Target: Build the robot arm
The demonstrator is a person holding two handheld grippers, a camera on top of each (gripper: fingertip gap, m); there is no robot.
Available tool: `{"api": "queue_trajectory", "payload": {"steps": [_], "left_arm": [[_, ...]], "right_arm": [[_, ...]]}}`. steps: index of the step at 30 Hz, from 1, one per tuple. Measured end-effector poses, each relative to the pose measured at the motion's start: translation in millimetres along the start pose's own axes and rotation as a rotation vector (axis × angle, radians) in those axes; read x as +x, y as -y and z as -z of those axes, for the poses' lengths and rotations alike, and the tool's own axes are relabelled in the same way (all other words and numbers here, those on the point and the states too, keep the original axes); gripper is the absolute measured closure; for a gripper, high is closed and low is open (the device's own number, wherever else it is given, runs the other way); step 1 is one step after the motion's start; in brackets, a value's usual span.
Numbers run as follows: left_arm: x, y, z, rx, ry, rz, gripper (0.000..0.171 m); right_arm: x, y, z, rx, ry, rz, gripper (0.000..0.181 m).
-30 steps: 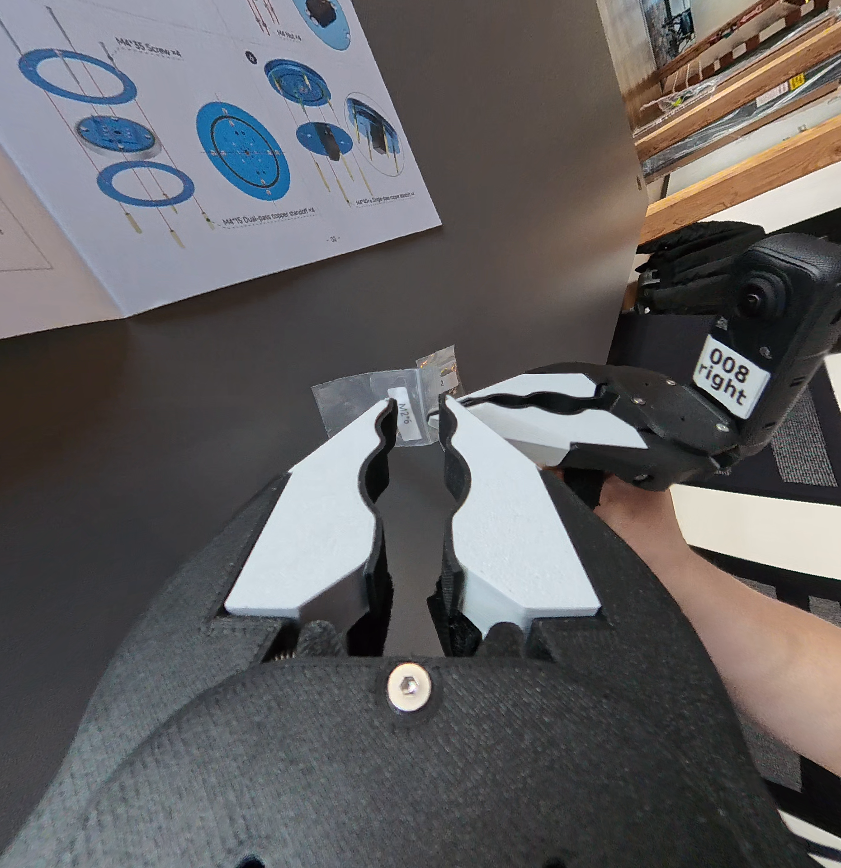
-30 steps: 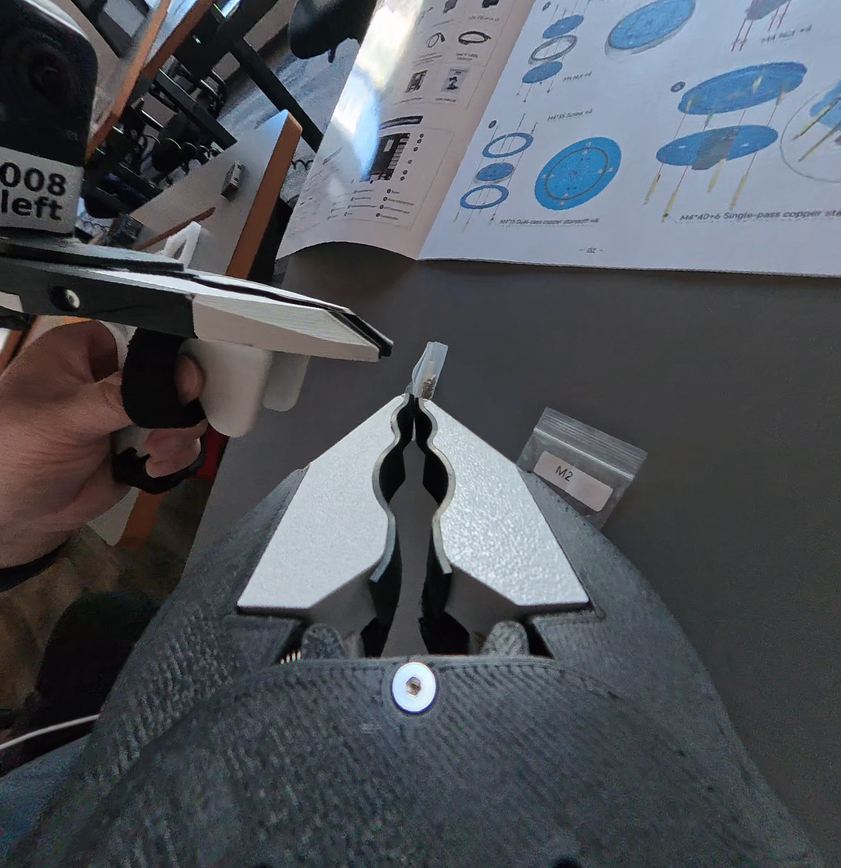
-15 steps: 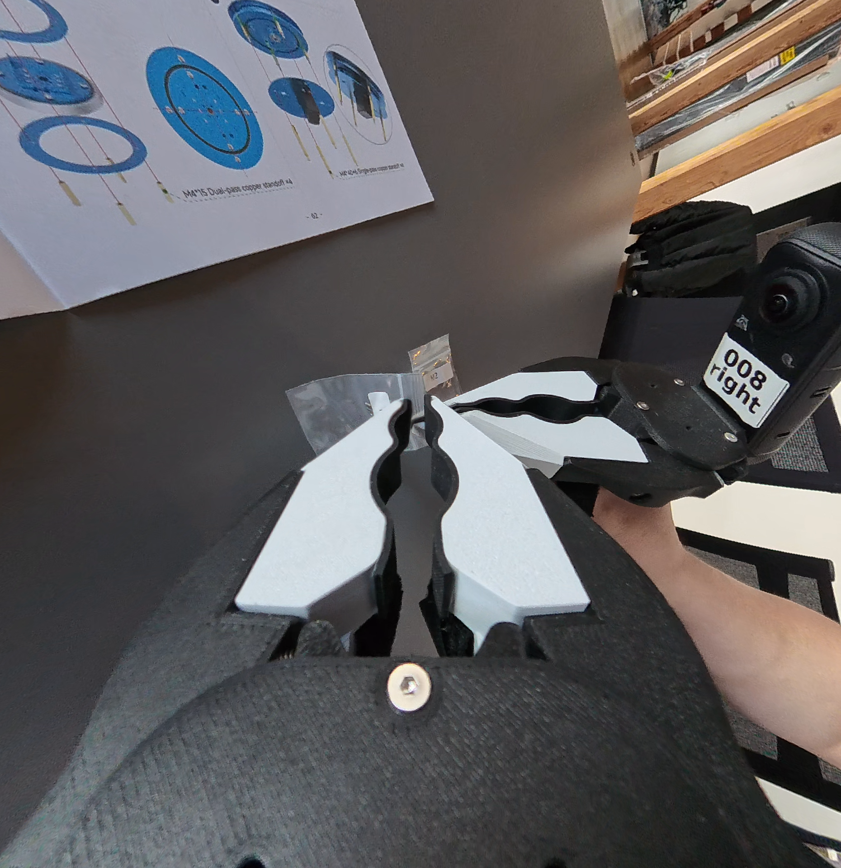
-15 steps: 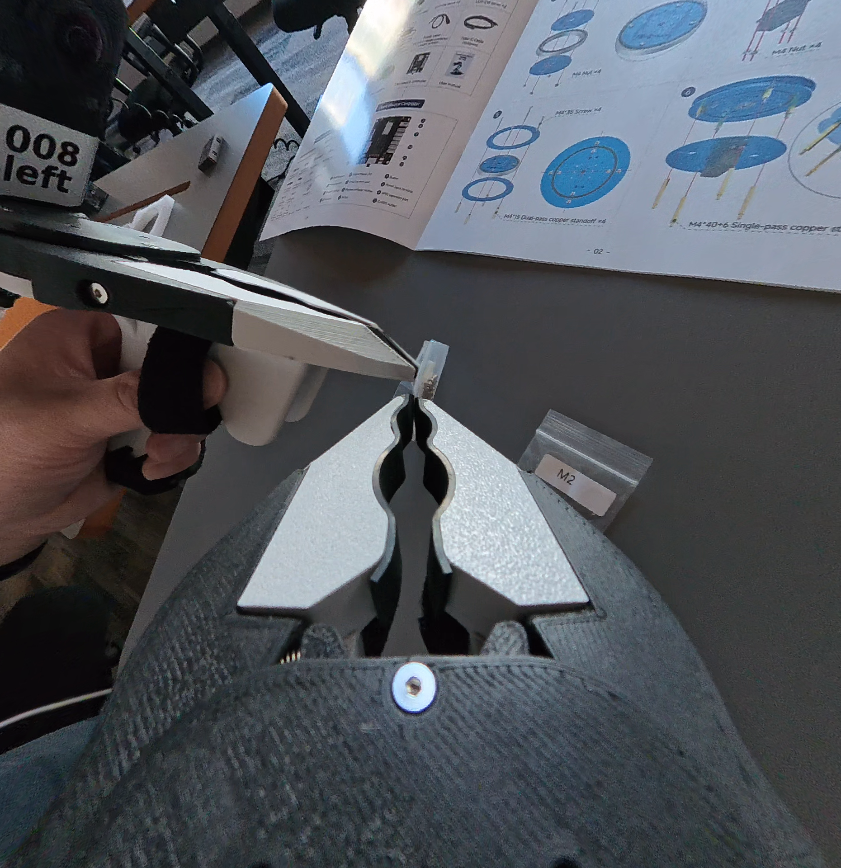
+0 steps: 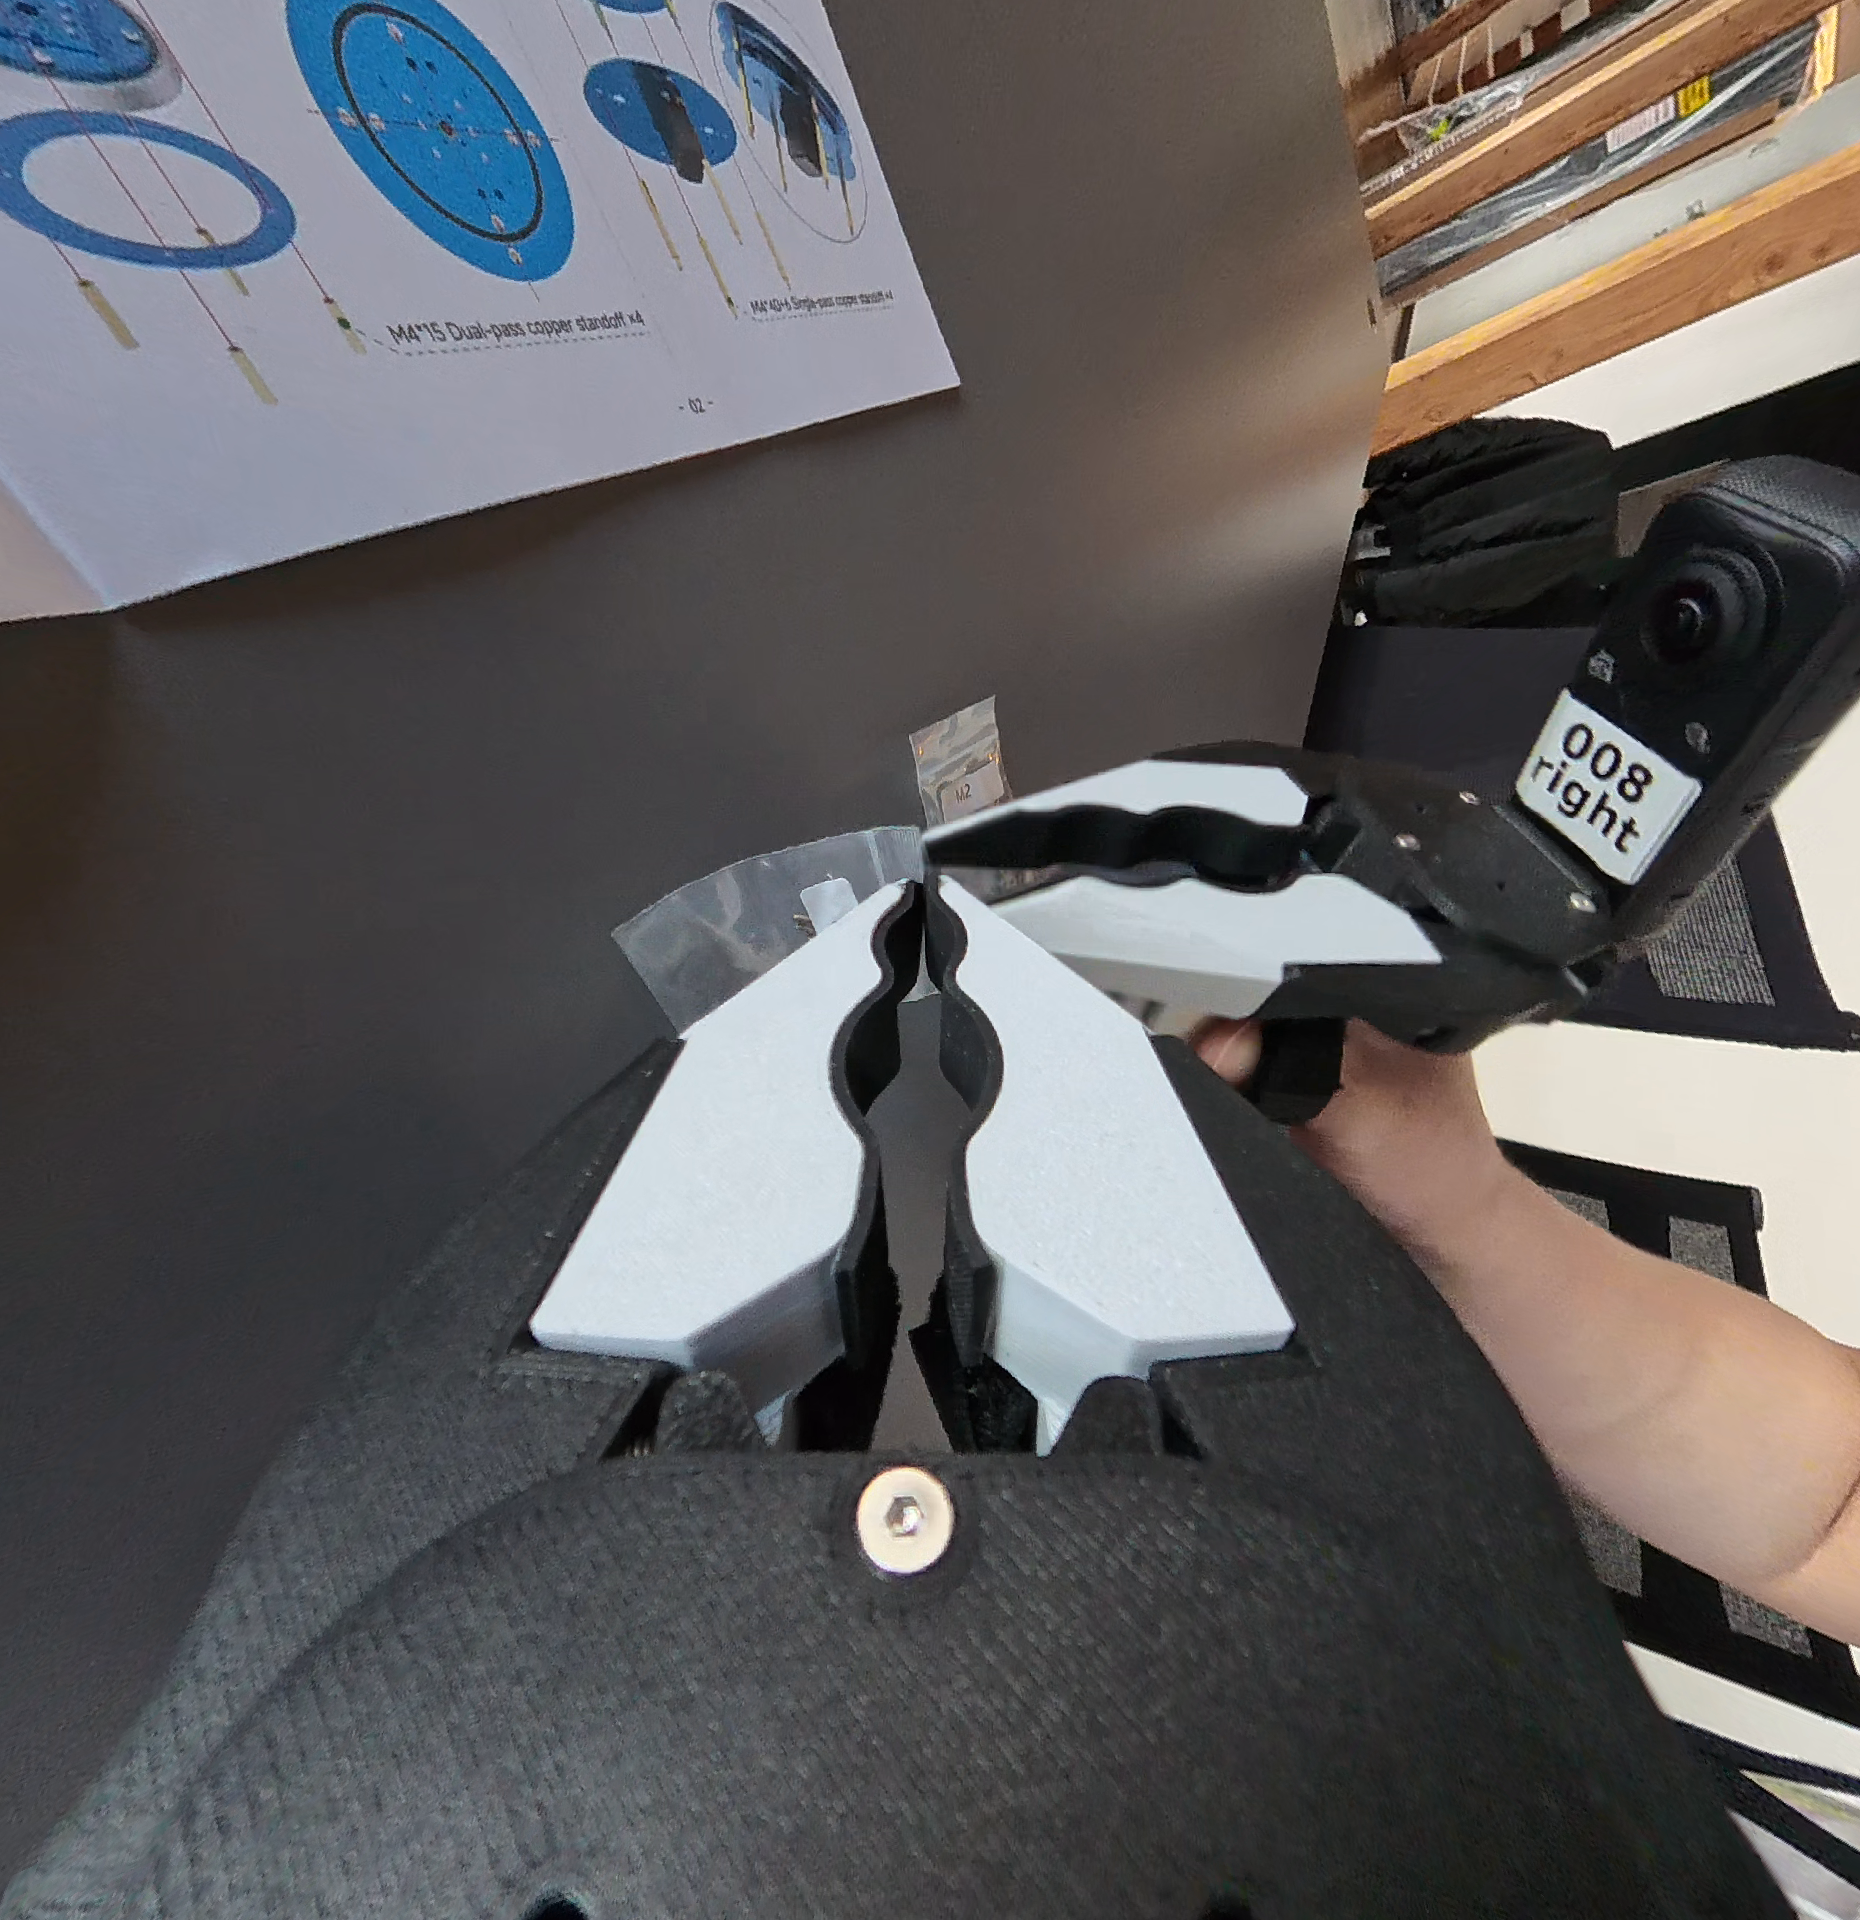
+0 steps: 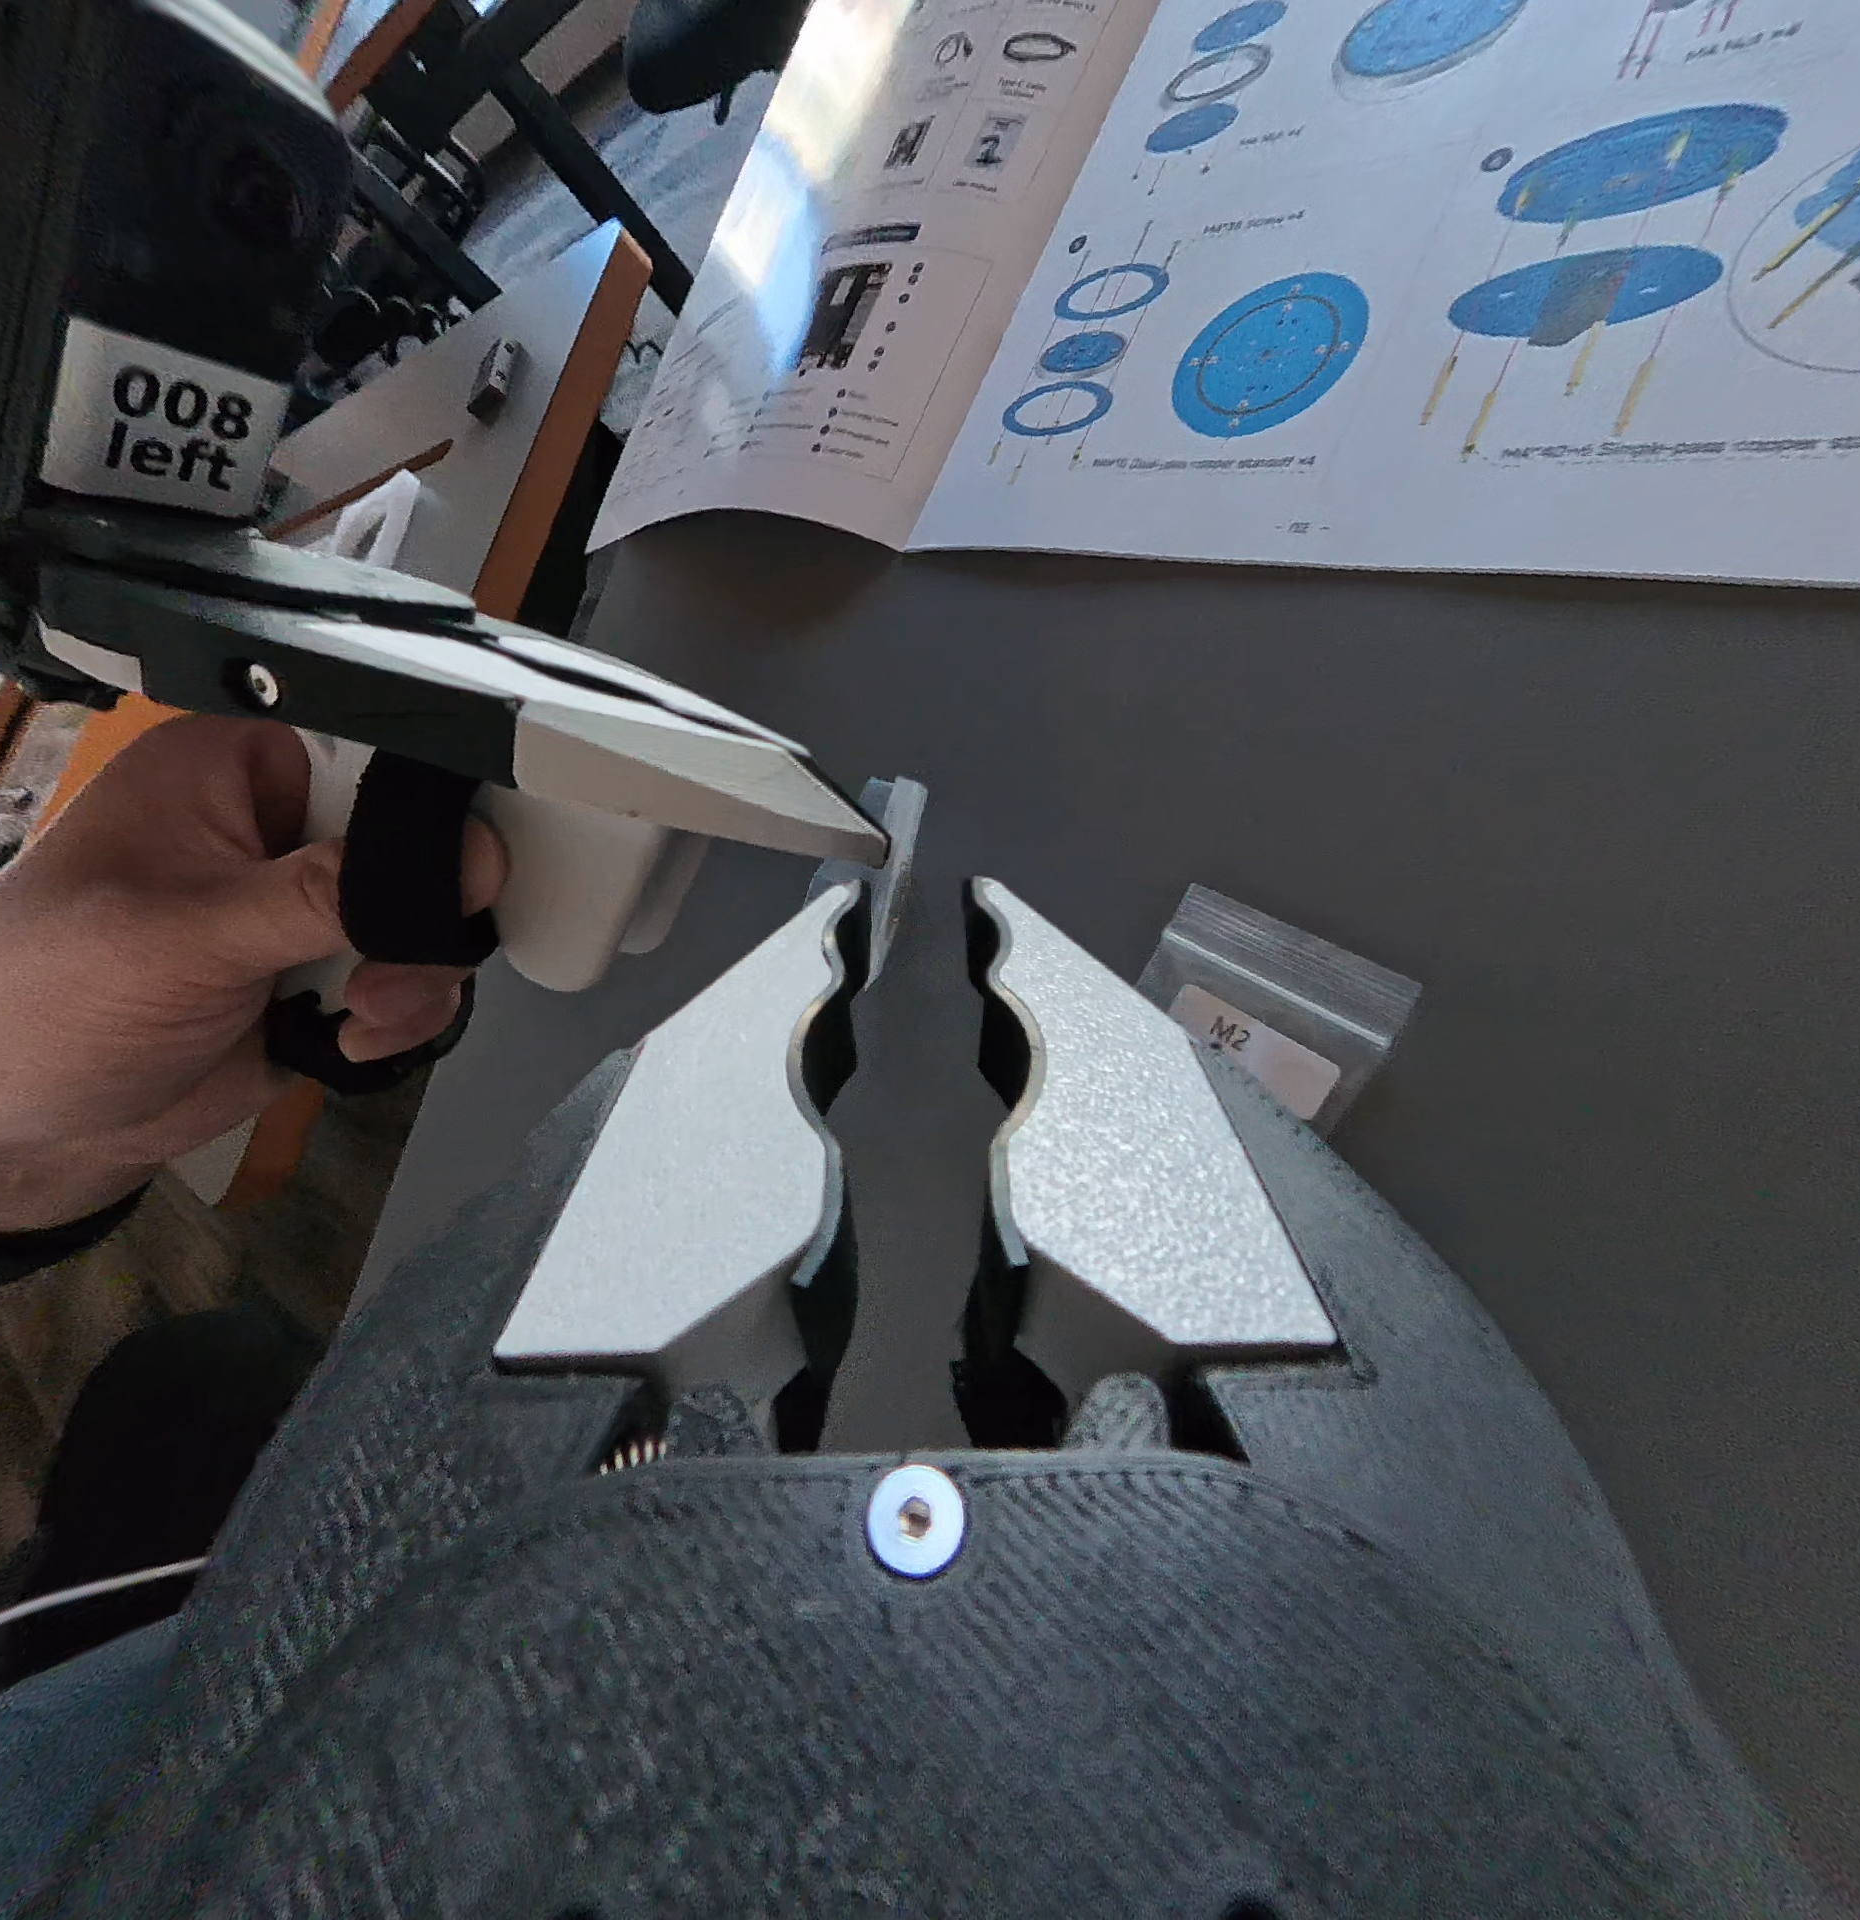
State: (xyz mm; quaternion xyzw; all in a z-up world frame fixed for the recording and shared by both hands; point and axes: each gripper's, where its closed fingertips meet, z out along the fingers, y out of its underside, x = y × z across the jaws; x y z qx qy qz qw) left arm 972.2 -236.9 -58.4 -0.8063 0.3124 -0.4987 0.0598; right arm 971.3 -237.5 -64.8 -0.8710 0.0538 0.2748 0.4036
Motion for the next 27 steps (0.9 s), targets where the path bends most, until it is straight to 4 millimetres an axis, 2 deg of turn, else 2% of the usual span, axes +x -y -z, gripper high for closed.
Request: {"api": "queue_trajectory", "payload": {"steps": [3,9,14,27], "left_arm": [[1.9,-2.6,0.3,-0.010,-0.021,-0.006,0.171],[2.6,-3.5,1.0,-0.010,-0.035,-0.005,0.171],[2.8,-3.0,2.9,-0.011,-0.030,-0.019,0.171],[11.2,-5.2,3.3,-0.020,-0.078,-0.019,0.171]], "right_arm": [[0.6,6.2,2.9,0.030,0.049,-0.041,0.165],[-3.2,5.4,0.9,0.015,0.106,-0.071,0.177],[-7.7,2.5,1.3,-0.005,0.165,-0.127,0.175],[-9.0,-1.8,1.9,0.012,0.163,-0.129,0.181]]}}
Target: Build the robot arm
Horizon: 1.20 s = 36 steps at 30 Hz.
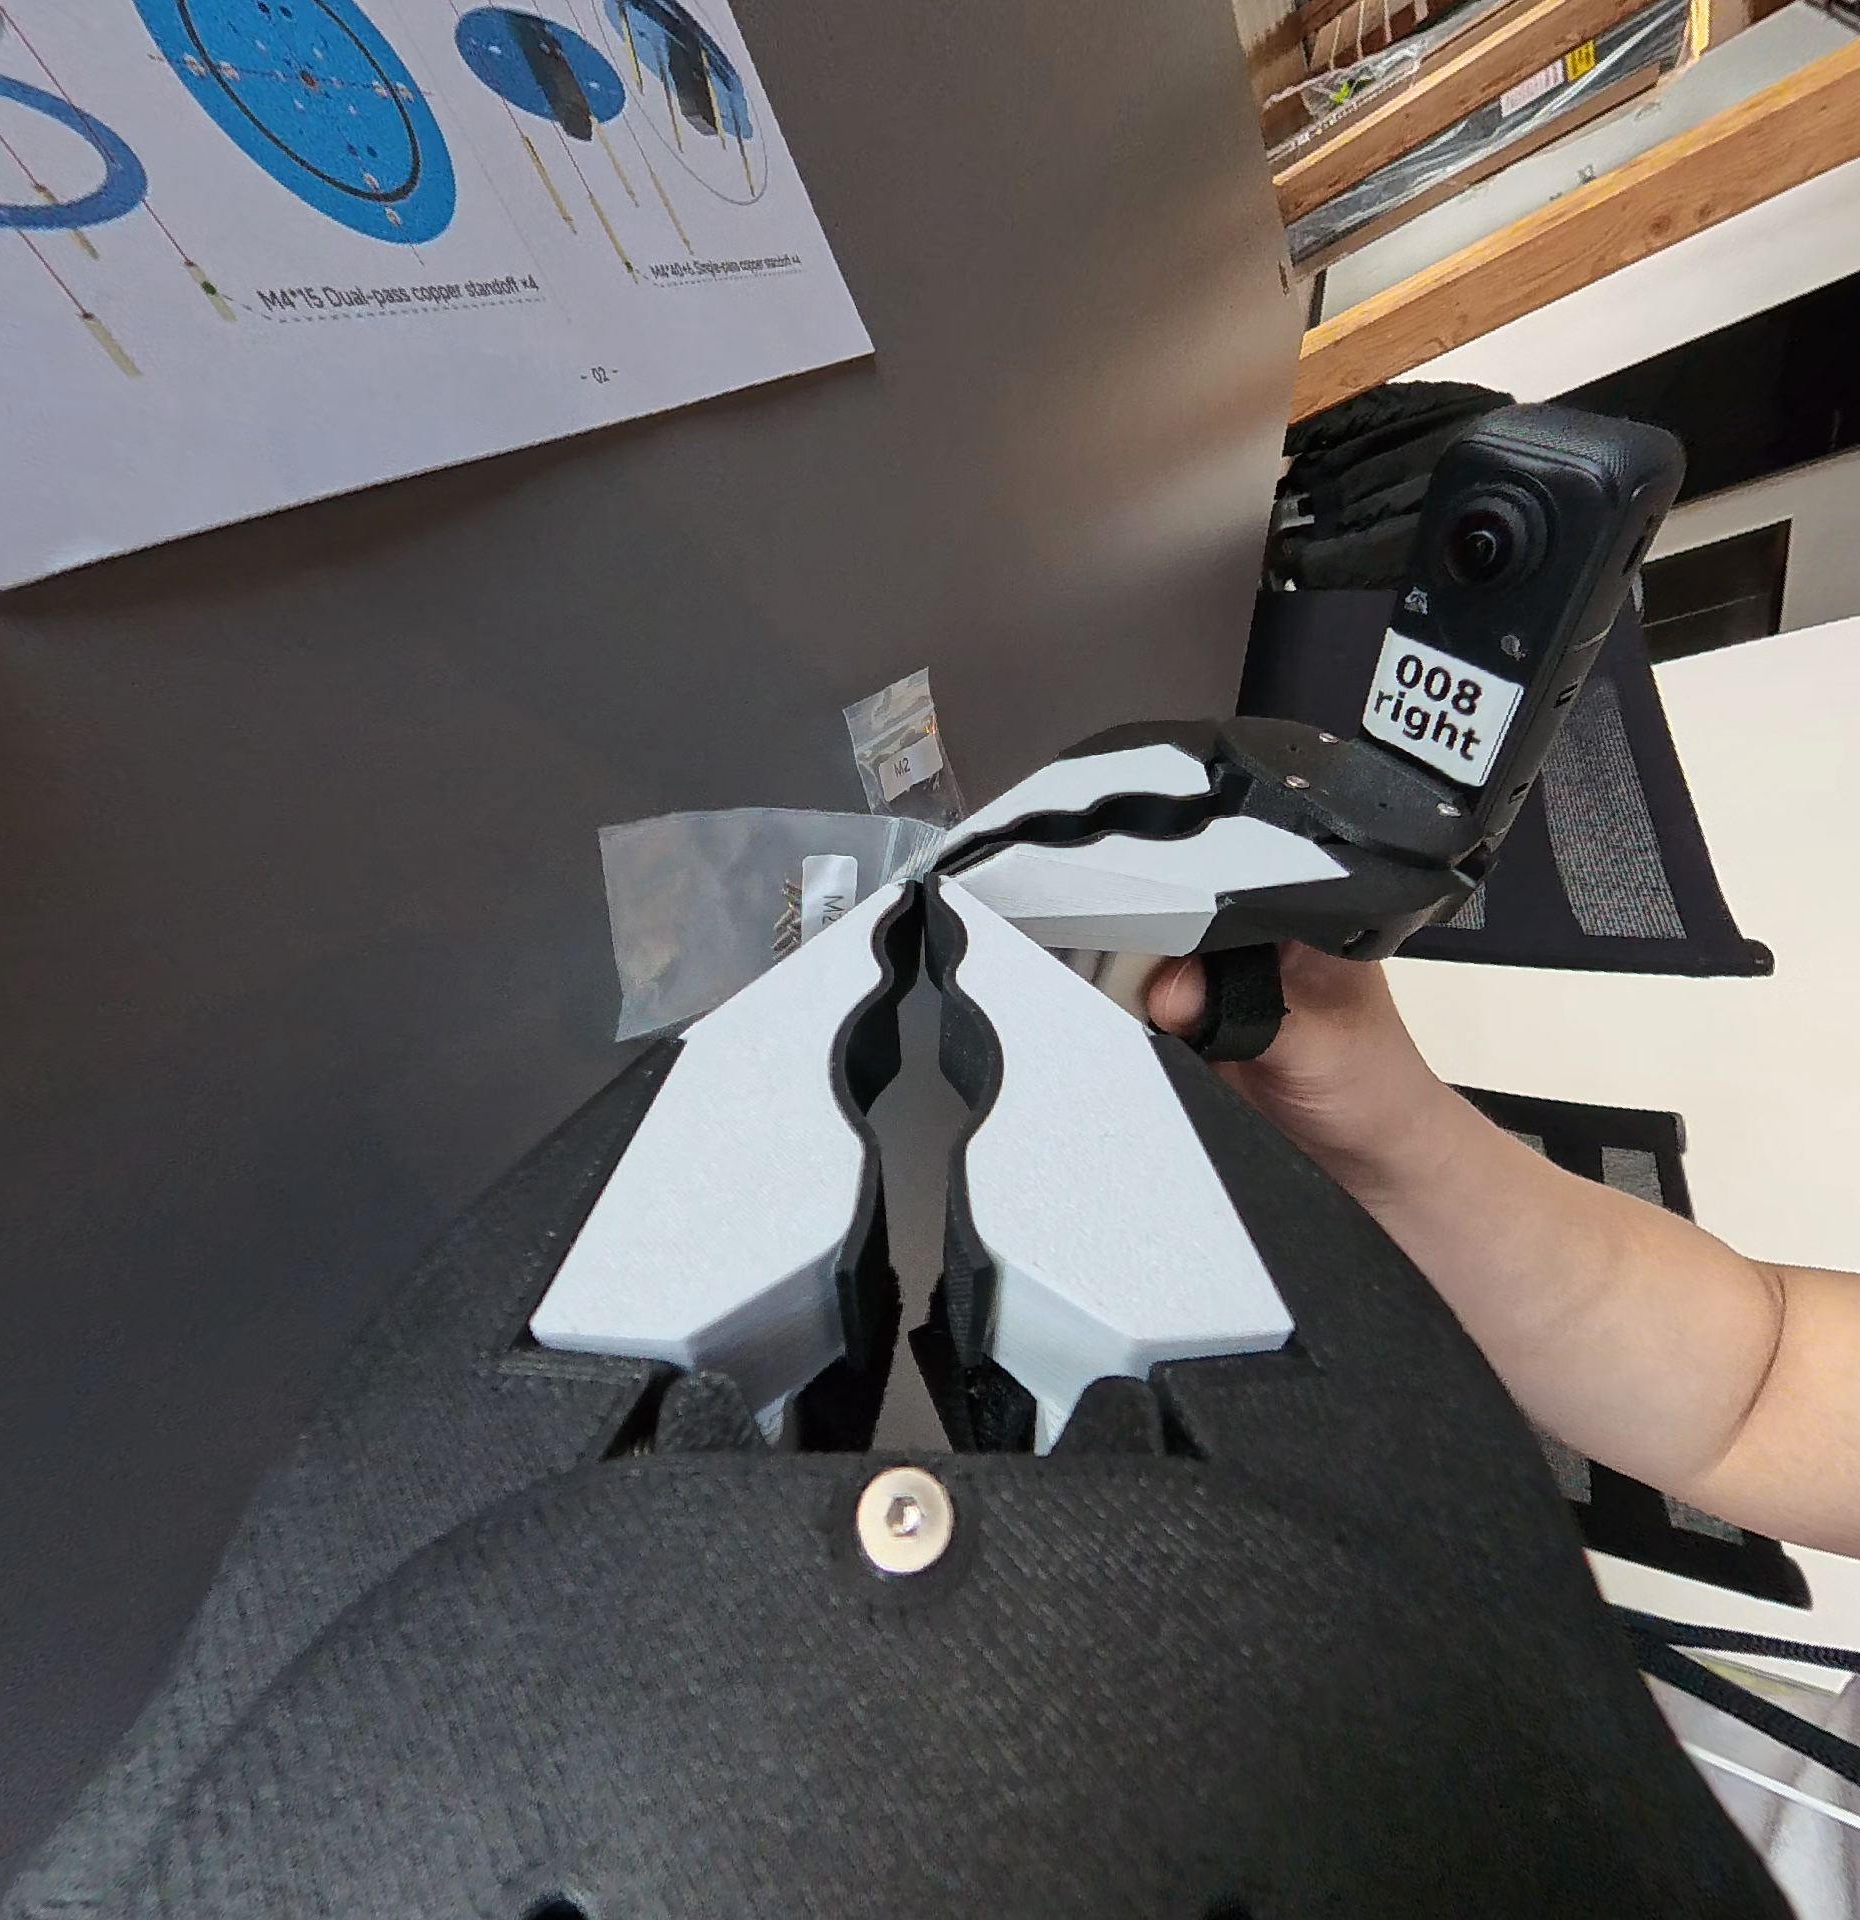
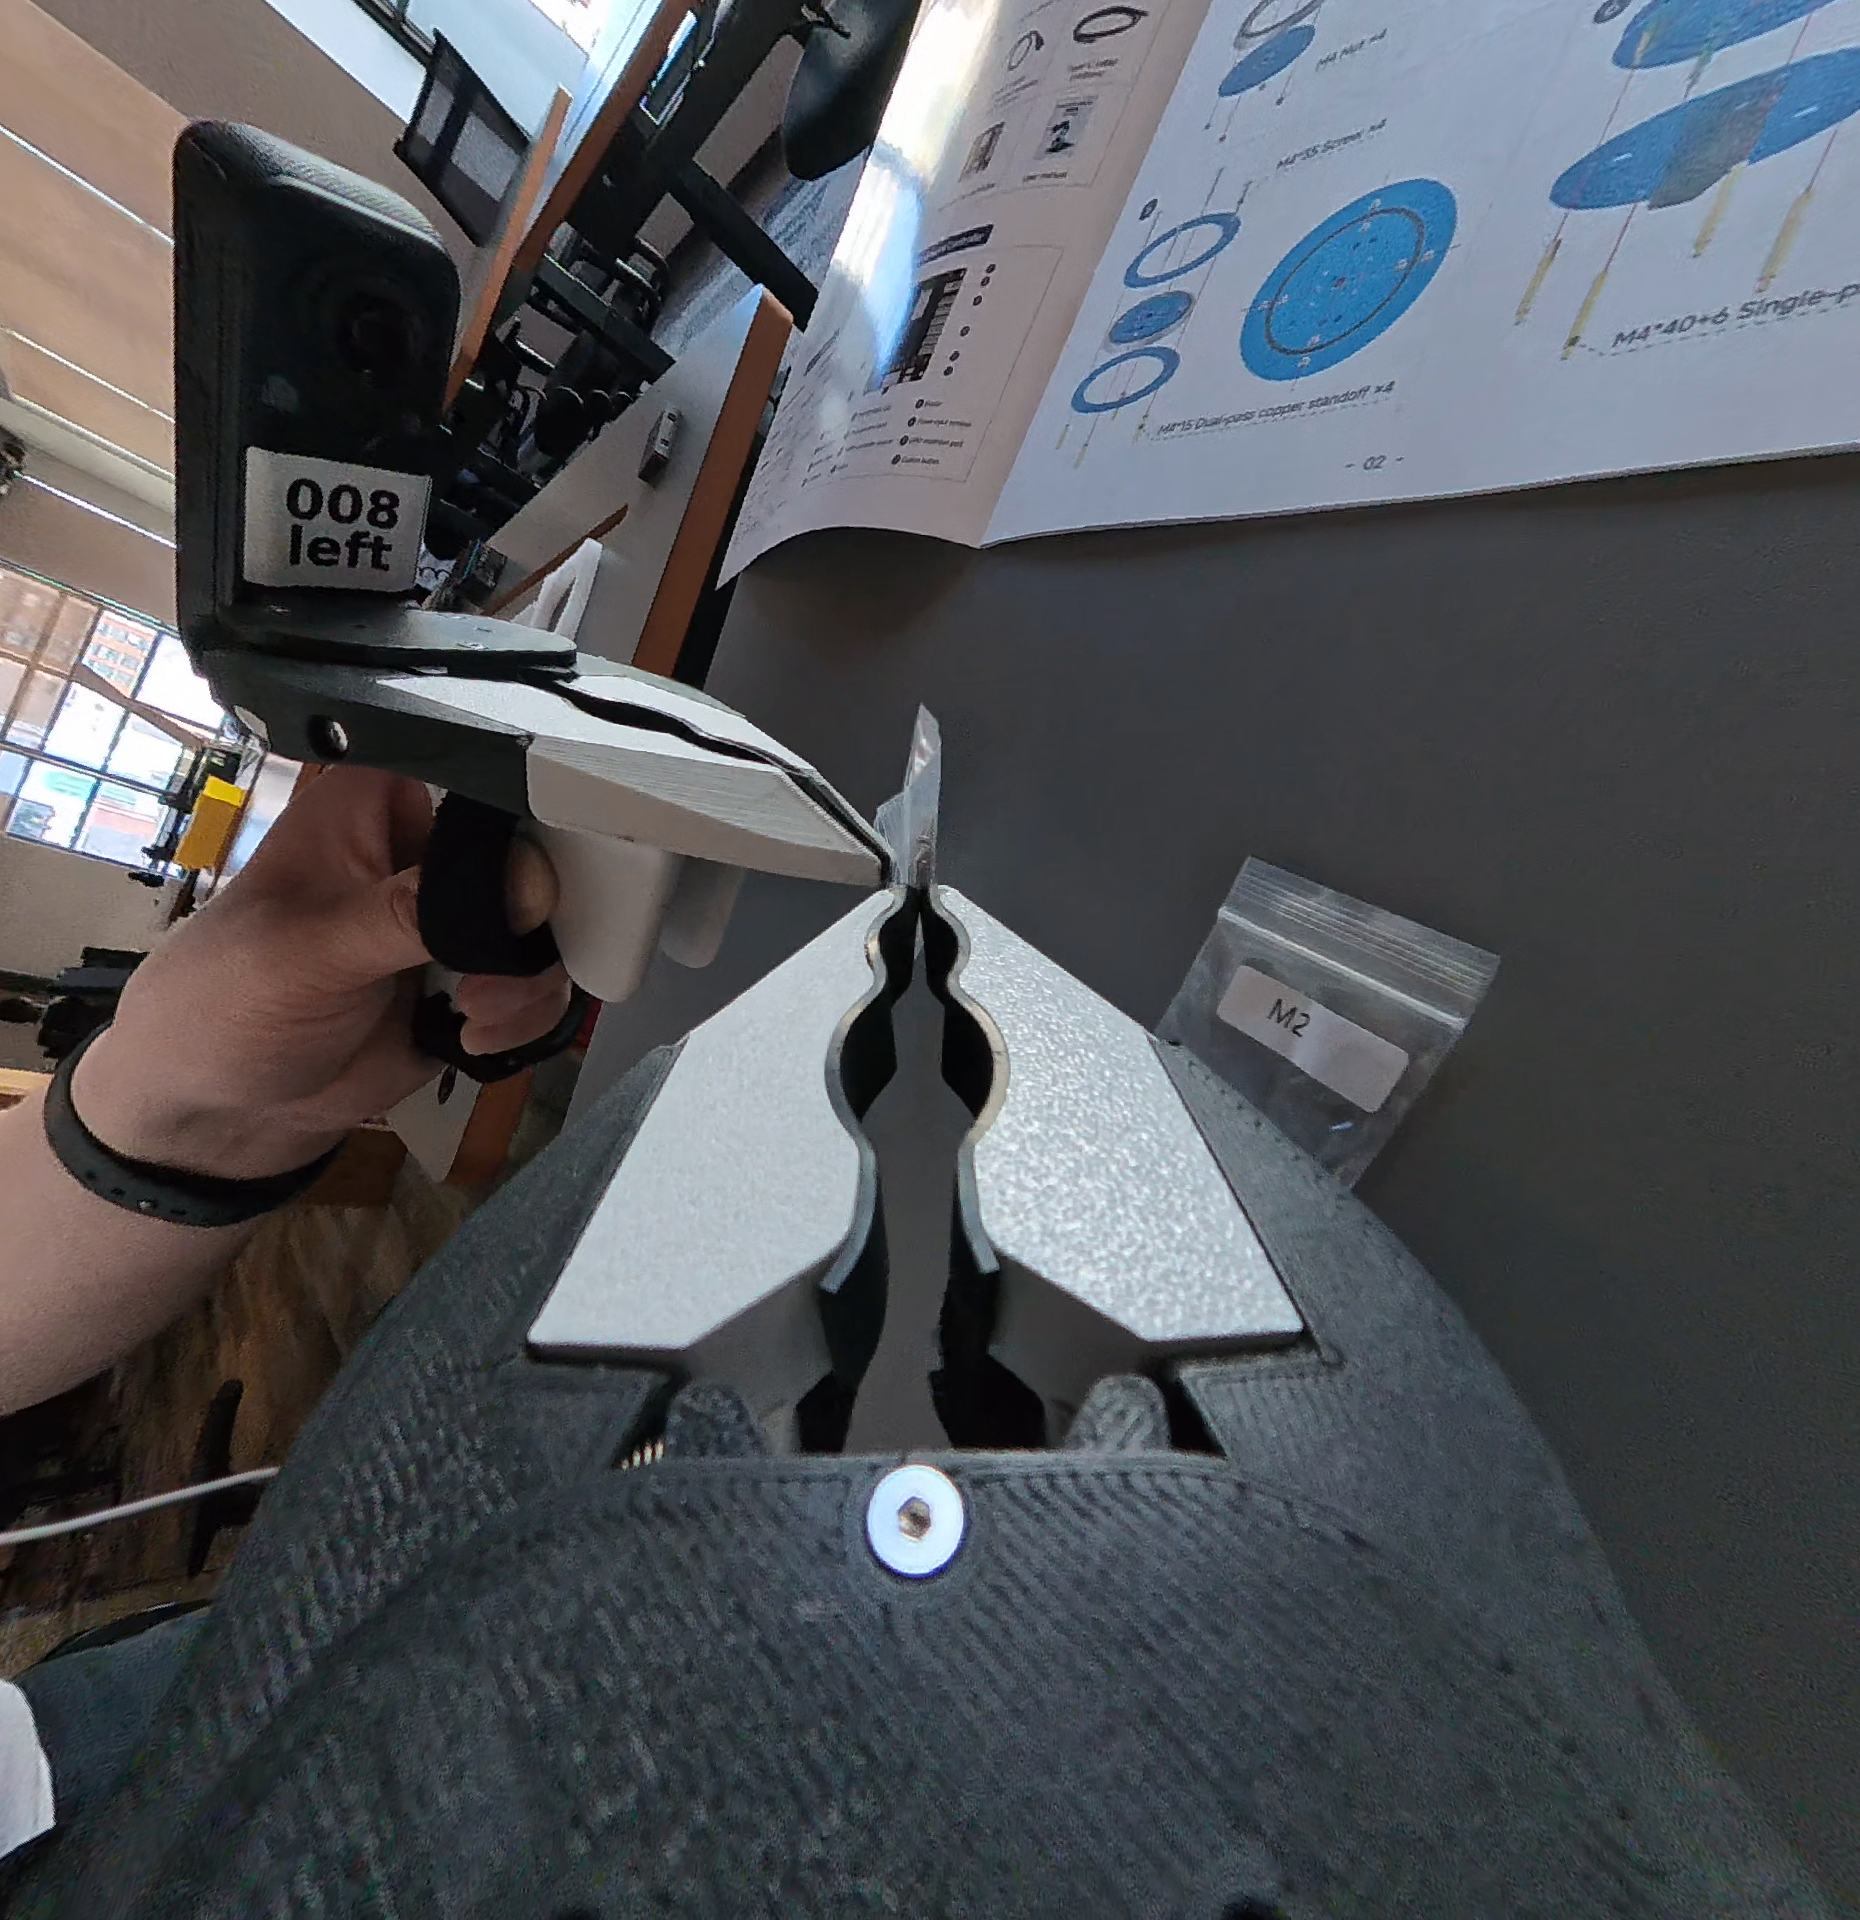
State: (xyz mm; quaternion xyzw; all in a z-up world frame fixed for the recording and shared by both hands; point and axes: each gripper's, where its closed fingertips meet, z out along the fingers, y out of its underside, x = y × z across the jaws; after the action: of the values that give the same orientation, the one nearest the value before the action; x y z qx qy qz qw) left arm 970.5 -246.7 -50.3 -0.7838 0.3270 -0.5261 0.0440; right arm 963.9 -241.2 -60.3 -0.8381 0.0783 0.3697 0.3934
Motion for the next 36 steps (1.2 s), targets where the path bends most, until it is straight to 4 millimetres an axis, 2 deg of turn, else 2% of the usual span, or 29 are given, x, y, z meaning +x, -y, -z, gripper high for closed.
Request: {"api": "queue_trajectory", "payload": {"steps": [4,7,9,11,15,25,36], "left_arm": [[1.3,-0.2,1.2,-0.001,-0.017,-0.009,0.171],[4.3,3.3,3.1,0.022,-0.029,-0.052,0.171],[3.2,-1.2,0.9,-0.004,0.002,-0.097,0.148],[0.2,-5.6,-0.7,-0.023,0.060,-0.171,0.146],[3.3,-5.4,-1.4,-0.017,0.090,-0.245,0.157],[11.1,-5.8,1.8,-0.005,-0.063,-0.101,0.171],[6.7,-8.1,-0.3,-0.026,-0.034,-0.093,0.171]], "right_arm": [[1.5,0.8,2.8,0.014,-0.010,-0.001,0.181],[0.4,6.6,5.3,0.062,0.013,-0.092,0.181],[-0.5,8.9,5.4,0.088,0.044,-0.173,0.181],[-4.0,11.1,5.1,0.109,0.090,-0.239,0.181],[-7.7,11.1,4.8,0.116,0.132,-0.273,0.181],[-7.4,8.1,10.3,0.096,0.142,-0.234,0.181],[-4.8,4.1,12.4,0.087,0.136,-0.247,0.181]]}}
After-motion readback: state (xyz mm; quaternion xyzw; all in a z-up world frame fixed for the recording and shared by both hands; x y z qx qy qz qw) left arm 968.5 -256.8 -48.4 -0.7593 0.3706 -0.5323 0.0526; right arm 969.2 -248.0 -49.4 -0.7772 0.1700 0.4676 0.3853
